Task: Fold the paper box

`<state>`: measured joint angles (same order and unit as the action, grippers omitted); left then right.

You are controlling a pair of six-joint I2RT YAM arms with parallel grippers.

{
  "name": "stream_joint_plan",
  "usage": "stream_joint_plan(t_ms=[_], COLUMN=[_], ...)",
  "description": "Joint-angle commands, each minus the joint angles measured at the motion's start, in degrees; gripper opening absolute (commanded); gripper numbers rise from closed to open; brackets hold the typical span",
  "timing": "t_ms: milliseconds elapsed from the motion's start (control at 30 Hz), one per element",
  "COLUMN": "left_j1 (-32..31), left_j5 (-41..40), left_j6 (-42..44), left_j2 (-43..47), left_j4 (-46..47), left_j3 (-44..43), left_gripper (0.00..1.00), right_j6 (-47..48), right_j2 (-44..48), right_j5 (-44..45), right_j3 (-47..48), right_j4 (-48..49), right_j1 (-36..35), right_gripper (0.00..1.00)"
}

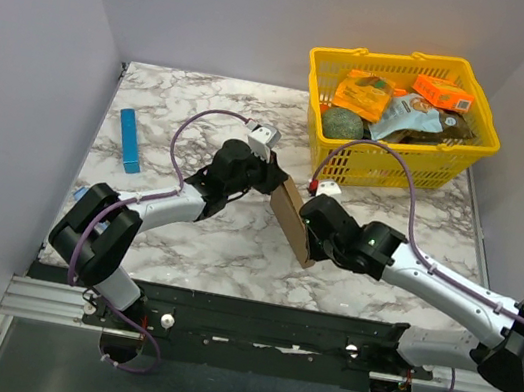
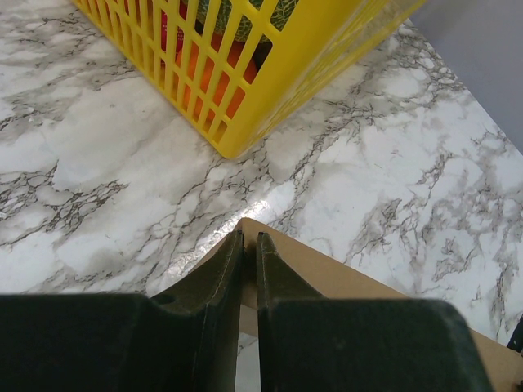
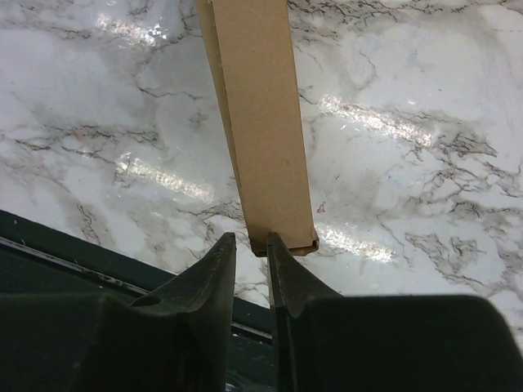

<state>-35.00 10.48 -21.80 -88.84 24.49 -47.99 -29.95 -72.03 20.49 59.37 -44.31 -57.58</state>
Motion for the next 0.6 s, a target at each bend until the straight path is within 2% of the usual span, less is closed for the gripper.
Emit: stream_joint_plan(t_ms=[0, 33, 133, 167, 233, 267, 433, 467, 567], left_j1=[-0.4, -0.5, -0.8, -0.9, -0.9, -0.9, -0.9, -0.9, -0.9], left_j5=[-2.2, -2.0, -1.4, -1.3, -1.3, -1.2, -1.0, -1.2, -1.2], left_j6=[2.4, 2.6, 3.2, 3.3, 3.3, 3.2, 2.5, 2.4, 2.1], left_j2=[-3.4, -3.2, -3.0, -3.0, -2.9, -3.0, -2.9, -3.0, -2.8], left_j4=[-13.0, -13.0, -12.9, -12.8, -12.5, -12.5, -11.9, -12.0, -12.0], left_j3=[2.4, 2.4, 2.6, 2.7, 3.0, 3.2, 3.7, 3.7, 4.0], left_gripper=[0.18, 0.18, 0.18, 0.18, 0.18, 0.18, 0.17, 0.17, 0.17], right_j6=[-1.8, -1.7, -0.8, -0.5, 0.9, 1.5, 7.2, 8.2, 11.5], right_j2=[-4.0, -3.7, -2.3, -1.9, -1.6, -1.8, -7.0, -7.8, -11.1], right_j5=[-2.0, -1.9, -1.2, -0.8, 0.5, 0.9, 4.9, 5.3, 6.8], right_j3=[-1.3, -0.6, 3.5, 4.5, 8.3, 9.3, 14.1, 14.5, 15.1], right_j4=[-5.1, -5.5, -6.2, -6.2, -6.0, -5.6, -1.9, -1.2, 1.4], right_j1=[-0.2, -0.2, -0.2, -0.2, -0.2, -0.2, 0.0, 0.2, 1.2], right_gripper=[0.29, 0.29, 0.40, 0.47, 0.54, 0.62, 0.73, 0.82, 0.93])
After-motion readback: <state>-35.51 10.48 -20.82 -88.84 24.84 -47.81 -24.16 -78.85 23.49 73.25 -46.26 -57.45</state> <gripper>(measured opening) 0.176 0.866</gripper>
